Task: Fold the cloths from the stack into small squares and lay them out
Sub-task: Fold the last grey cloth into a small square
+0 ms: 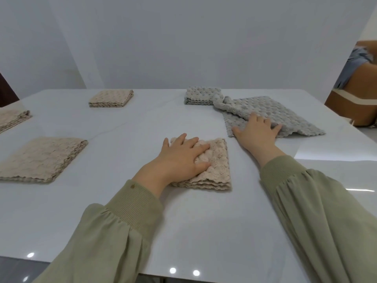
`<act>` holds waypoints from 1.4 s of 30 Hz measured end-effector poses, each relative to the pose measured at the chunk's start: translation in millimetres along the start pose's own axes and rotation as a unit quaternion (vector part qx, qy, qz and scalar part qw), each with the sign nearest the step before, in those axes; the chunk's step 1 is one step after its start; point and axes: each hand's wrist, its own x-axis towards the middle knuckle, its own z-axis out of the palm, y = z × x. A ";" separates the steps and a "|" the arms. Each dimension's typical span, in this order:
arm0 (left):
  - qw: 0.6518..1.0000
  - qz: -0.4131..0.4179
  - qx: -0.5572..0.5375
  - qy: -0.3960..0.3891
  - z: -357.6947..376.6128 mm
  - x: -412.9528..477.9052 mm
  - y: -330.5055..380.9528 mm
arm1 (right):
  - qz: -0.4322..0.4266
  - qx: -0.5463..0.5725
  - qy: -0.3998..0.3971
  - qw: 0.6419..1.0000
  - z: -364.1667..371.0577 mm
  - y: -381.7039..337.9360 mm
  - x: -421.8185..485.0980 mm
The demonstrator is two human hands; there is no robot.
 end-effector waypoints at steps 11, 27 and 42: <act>0.942 0.000 -0.315 0.117 -9.8 2.9 -11.1 | -0.066 0.083 0.131 0.986 -31.5 -26.2 -0.1; 0.691 -0.227 -0.488 0.483 -11.7 -36.9 -161.4 | -0.318 0.061 -0.154 0.934 -59.2 -187.8 -21.1; 0.948 -0.103 -0.233 0.190 2.2 -24.2 -171.8 | -0.361 0.051 -0.071 0.928 0.8 -190.4 -41.6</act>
